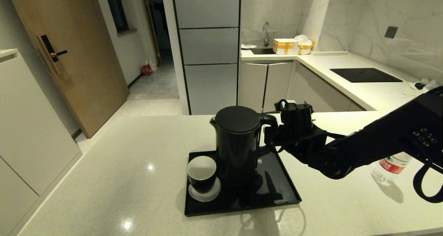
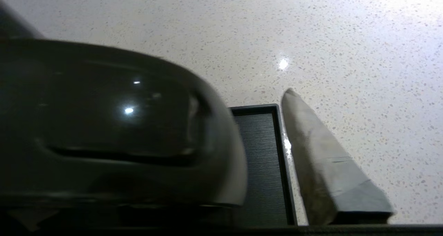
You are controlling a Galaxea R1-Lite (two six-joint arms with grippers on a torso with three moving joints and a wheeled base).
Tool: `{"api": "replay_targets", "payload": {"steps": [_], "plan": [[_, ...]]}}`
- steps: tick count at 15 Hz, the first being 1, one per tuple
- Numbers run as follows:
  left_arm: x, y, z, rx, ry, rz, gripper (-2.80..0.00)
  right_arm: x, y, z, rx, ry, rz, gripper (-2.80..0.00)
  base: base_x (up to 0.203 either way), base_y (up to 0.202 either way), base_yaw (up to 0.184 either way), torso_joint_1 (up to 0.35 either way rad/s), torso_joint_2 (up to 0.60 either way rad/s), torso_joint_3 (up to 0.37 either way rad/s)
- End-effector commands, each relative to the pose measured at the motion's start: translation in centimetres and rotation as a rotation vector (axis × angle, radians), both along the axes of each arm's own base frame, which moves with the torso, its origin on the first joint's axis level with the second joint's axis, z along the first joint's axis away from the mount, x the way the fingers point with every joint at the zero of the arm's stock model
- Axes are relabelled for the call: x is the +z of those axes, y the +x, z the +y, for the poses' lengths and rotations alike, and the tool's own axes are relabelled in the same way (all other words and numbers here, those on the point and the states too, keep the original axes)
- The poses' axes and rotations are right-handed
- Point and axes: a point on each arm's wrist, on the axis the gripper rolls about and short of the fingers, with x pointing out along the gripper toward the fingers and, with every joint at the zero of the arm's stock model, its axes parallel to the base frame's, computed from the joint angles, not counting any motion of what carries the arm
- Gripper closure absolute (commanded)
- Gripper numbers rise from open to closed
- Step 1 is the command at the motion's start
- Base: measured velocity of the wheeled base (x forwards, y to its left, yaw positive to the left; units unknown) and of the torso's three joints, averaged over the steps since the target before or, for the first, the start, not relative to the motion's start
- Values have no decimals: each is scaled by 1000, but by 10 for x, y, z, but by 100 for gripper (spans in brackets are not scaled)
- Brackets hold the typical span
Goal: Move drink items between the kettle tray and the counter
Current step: Pick up the kettle, then place it on the right
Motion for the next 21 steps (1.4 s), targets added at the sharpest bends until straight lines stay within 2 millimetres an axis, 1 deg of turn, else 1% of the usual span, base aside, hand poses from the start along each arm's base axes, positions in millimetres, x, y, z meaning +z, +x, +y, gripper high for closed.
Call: {"api": "replay_targets", "payload": {"steps": [1,5,8,10,11,12,14,17,21], "plan": [[0,0,0,0,-1,-1,0,9,-2,-1,-2,9,-16,0,0,0,0,0,0,0],[0,0,0,0,1,-1,0,34,-12,-6,-3,22,-36,0,0,0,0,0,0,0],[0,0,0,0,-1,0,0,38,-14,-7,-4,28,-37,0,0,0,0,0,0,0],[0,0,0,0,1,0,0,45,-16,-8,-5,33,-44,0,0,0,0,0,0,0],[0,0,0,0,1,0,0,49,-17,-10,-9,37,-51,0,0,0,0,0,0,0],[0,0,0,0,0,0,0,52,-15,-16,-26,39,-58,0,0,0,0,0,0,0],[0,0,0,0,0,1,0,51,-2,-39,-127,19,-64,0,0,0,0,0,0,0],[0,0,0,0,-1,0,0,46,15,-80,-255,-5,-56,0,0,0,0,0,0,0],[0,0,0,0,0,0,0,28,35,-138,-435,-61,-26,0,0,0,0,0,0,0]]}}
